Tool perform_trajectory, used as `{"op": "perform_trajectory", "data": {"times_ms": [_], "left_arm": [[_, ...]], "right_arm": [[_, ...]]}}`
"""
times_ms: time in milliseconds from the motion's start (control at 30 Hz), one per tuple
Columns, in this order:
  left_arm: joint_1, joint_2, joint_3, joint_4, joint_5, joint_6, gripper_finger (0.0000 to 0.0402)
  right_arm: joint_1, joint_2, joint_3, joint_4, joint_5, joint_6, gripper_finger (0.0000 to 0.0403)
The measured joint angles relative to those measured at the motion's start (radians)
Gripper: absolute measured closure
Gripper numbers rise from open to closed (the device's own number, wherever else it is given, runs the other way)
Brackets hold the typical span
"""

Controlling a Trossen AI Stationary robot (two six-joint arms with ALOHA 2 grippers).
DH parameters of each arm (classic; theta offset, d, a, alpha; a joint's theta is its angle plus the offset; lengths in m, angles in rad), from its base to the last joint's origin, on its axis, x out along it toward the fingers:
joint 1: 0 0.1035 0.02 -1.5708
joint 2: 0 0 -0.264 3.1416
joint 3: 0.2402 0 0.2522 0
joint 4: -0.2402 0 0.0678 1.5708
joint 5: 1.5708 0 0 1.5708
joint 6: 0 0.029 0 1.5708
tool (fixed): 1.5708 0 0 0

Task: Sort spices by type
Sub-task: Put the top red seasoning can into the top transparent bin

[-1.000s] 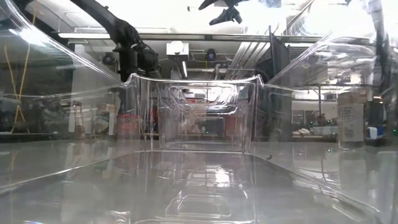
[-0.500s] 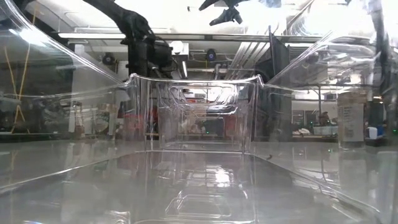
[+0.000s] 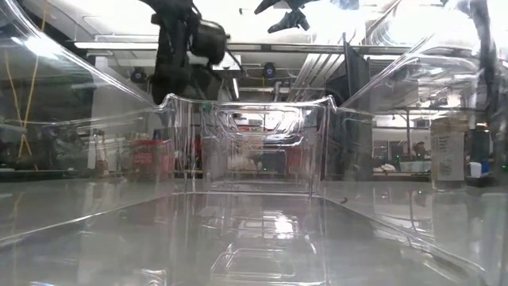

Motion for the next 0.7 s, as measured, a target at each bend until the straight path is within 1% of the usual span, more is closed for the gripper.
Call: {"op": "perform_trajectory", "data": {"times_ms": [100, 200, 267, 333, 400, 500, 600, 700], "left_arm": [[0.01, -0.077, -0.01, -0.002, 0.048, 0.079, 0.0401], [0.024, -0.173, -0.048, 0.024, 0.122, 0.143, 0.04], [0.039, -0.236, -0.082, 0.053, 0.16, 0.137, 0.0395], [0.052, -0.287, -0.121, 0.081, 0.178, 0.11, 0.038], [0.059, -0.322, -0.156, 0.082, 0.178, 0.11, 0.0358], [0.061, -0.335, -0.189, 0.075, 0.176, 0.15, 0.0316], [0.061, -0.318, -0.205, 0.071, 0.173, 0.212, 0.0268], [0.057, -0.271, -0.206, 0.078, 0.166, 0.252, 0.0222]], "right_arm": [[0.0, 0.0, 0.0, 0.0, 0.0, -0.008, 0.0096], [0.0, 0.0, 0.0, -0.003, 0.0, -0.033, 0.0096], [0.0, 0.0, 0.0, -0.008, 0.0, -0.049, 0.0096], [0.0, 0.0, 0.0, -0.01, 0.0, -0.06, 0.0096], [0.0, 0.0, 0.0, -0.011, 0.0, -0.066, 0.0096], [0.0, 0.0, 0.0, -0.011, 0.0, -0.086, 0.0096], [0.0, 0.0, 0.0, -0.011, -0.001, -0.087, 0.0096], [0.0, 0.0, 0.0, -0.015, -0.004, -0.09, 0.0096]]}}
